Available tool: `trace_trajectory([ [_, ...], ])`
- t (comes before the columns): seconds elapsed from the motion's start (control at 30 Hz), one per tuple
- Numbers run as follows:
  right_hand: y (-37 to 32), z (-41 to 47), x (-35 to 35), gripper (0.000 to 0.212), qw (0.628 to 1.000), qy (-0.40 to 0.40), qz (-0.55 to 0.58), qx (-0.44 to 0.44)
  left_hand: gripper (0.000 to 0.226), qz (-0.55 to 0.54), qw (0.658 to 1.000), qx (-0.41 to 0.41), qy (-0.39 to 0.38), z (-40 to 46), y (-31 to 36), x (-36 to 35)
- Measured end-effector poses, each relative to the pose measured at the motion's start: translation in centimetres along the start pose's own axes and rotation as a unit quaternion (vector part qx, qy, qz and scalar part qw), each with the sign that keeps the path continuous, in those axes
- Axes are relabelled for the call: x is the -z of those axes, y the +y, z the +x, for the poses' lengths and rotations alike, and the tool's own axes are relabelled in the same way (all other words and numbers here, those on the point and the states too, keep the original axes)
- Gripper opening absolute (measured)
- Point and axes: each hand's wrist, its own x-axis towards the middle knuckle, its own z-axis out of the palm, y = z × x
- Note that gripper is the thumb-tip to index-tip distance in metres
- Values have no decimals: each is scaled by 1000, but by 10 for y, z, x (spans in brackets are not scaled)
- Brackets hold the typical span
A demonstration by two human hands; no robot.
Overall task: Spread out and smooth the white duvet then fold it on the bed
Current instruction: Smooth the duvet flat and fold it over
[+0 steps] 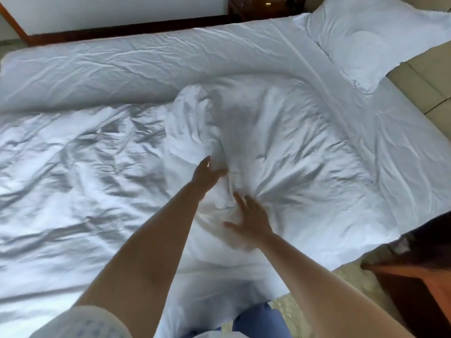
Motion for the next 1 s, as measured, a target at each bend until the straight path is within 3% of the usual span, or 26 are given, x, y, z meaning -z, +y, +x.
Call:
trace_trajectory([
  [0.07, 8, -1, -2, 97, 998, -42, -28, 40, 82, 111, 991, 70, 33, -11, -48, 10],
  [0.2, 18, -18, -1, 133, 975, -164, -115, 98, 116, 171, 974, 149, -2, -39, -114, 19],
  [0.23, 21, -22, 0, 137, 967, -172, -154, 109, 115, 180, 971, 161, -4, -42, -118, 21],
  [0.33, 31, -35, -7, 144, 948, -165, -240, 126, 63, 118, 973, 196, -30, -59, -111, 20],
  [0.37, 34, -39, -13, 144, 948, -147, -253, 126, 55, 95, 971, 212, -49, -64, -108, 18],
  [0.5, 42, -63, -25, 136, 966, -57, -223, 118, 56, -22, 967, 229, -105, -92, -101, 8],
  [0.57, 46, -70, -26, 135, 970, 35, -199, 137, 44, -116, 964, 219, -99, -110, -94, 3],
  [0.63, 53, -75, -27, 131, 960, 142, -166, 175, 18, -175, 965, 188, -59, -129, -87, 2],
  [0.7, 61, -77, -29, 119, 944, 211, -137, 213, 13, -227, 959, 165, -35, -146, -79, 0],
  [0.83, 51, -82, -16, 80, 966, 221, -8, 134, 16, -274, 954, 120, 34, -169, -80, -12],
  [0.87, 47, -84, -7, 71, 969, 217, 34, 109, 19, -253, 958, 107, 83, -172, -87, -13],
  [0.93, 41, -88, 10, 56, 959, 252, 72, 108, 53, -148, 959, 118, 211, -178, -103, -11],
  [1.0, 39, -92, 22, 51, 939, 301, 71, 151, 67, 71, 926, 160, 334, -183, -114, -8],
])
